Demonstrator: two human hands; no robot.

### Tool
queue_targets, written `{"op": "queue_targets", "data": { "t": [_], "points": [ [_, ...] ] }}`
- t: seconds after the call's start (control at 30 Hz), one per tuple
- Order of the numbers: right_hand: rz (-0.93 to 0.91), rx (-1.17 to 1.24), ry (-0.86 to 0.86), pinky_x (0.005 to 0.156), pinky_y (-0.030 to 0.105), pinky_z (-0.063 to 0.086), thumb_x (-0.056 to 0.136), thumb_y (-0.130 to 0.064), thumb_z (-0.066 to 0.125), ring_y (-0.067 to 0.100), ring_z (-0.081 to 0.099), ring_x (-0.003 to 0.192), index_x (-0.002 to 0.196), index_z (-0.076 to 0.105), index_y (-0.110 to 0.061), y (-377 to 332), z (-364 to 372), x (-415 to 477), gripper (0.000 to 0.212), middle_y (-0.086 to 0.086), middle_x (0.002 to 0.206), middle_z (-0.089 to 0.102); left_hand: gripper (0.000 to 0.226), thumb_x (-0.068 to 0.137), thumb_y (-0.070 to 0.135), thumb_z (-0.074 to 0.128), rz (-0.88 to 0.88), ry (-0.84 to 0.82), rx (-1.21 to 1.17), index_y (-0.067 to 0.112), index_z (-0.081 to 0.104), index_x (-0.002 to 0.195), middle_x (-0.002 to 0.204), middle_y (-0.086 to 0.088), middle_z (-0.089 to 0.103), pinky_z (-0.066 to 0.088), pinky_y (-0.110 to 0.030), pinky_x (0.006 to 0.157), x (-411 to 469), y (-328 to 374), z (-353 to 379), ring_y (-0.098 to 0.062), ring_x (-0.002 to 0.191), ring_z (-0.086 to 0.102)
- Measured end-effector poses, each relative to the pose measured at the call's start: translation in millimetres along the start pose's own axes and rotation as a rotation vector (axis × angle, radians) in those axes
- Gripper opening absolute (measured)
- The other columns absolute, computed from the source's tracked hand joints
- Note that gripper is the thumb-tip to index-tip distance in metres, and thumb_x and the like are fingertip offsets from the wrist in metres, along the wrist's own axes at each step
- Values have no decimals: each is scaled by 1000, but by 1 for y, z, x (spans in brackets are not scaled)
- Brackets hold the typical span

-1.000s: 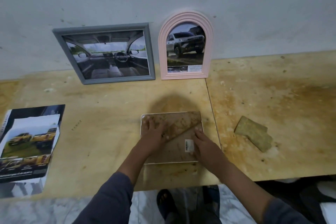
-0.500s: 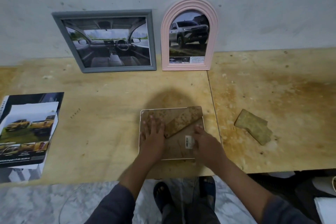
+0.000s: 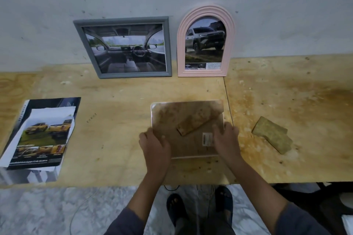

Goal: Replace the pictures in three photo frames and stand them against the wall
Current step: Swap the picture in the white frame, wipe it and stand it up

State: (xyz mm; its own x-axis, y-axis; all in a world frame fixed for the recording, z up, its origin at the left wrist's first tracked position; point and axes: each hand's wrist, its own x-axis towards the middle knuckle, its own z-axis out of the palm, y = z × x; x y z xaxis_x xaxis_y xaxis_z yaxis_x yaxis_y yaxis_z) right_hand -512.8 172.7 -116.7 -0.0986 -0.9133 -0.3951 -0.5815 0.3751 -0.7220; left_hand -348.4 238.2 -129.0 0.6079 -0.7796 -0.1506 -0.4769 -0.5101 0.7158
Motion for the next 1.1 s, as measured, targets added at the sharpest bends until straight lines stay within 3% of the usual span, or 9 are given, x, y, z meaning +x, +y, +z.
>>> {"op": "queue_targets", "data": {
  "t": [0.13,0.23,0.33,0.43,0.53,0.63,0.8,0.9,1.1],
  "points": [
    [5,845,69,79,44,53,100,-29,32,19,57,100,109,44,-20,-17,-18,-6,17,8,117,45,28,99,11,37,65,108,-447,13,47,125,114,5,46,38,-7,86,1,29,-12,8,101,45],
    [69,1371,-11,83,49,52,98,-22,33,19,60,89,108,53,-19,-7,-26,-6,23,2,94,63,34,100,13,35,-71,-72,-751,16,47,132,127,2,52,44,-23,98,5,36,-10,-9,119,50],
    [182,1519,-3,81,41,52,94,-27,32,24,61,90,104,62,-18,16,-25,3,33,5,88,69,31,98,8,38,-253,-213,-995,12,55,124,120,-7,60,55,-30,89,11,31,-6,-19,111,59],
    [170,1338,89,75,31,55,97,-19,35,27,56,103,113,59,-14,38,-14,13,29,9,108,61,27,96,3,40,-401,-248,-1093,8,60,113,106,-8,65,58,-28,78,9,13,2,-20,98,63],
    [165,1131,112,85,41,50,95,-10,42,28,55,108,113,60,-11,53,-8,19,25,8,115,59,31,96,2,37,-469,-243,-1043,-2,50,124,93,-4,64,56,-20,70,8,0,9,-15,86,62],
    [145,875,54,75,35,54,95,-7,44,27,61,101,120,57,-8,58,-12,24,28,12,119,60,32,94,-1,37,-509,-191,-898,-7,48,124,95,-6,62,52,-20,73,10,-13,13,-11,80,60],
    [-10,439,-21,95,34,45,94,2,41,16,57,111,113,60,-13,54,-44,40,31,2,118,62,31,97,6,34,-404,-103,-692,5,60,115,112,-8,61,49,-21,69,3,-24,19,-14,93,57],
    [-142,245,158,95,29,42,89,6,47,14,53,111,116,60,-8,56,-76,45,33,0,115,59,30,97,12,39,-302,-60,-555,13,59,120,113,1,60,43,-17,71,-6,-25,24,-13,99,54],
    [-130,-334,244,112,44,26,92,-21,54,27,26,141,136,47,-10,124,-86,51,45,10,149,36,28,98,15,41,-153,16,-418,18,61,118,121,-1,58,46,-35,94,-17,-37,36,-15,110,53]
  ]
}}
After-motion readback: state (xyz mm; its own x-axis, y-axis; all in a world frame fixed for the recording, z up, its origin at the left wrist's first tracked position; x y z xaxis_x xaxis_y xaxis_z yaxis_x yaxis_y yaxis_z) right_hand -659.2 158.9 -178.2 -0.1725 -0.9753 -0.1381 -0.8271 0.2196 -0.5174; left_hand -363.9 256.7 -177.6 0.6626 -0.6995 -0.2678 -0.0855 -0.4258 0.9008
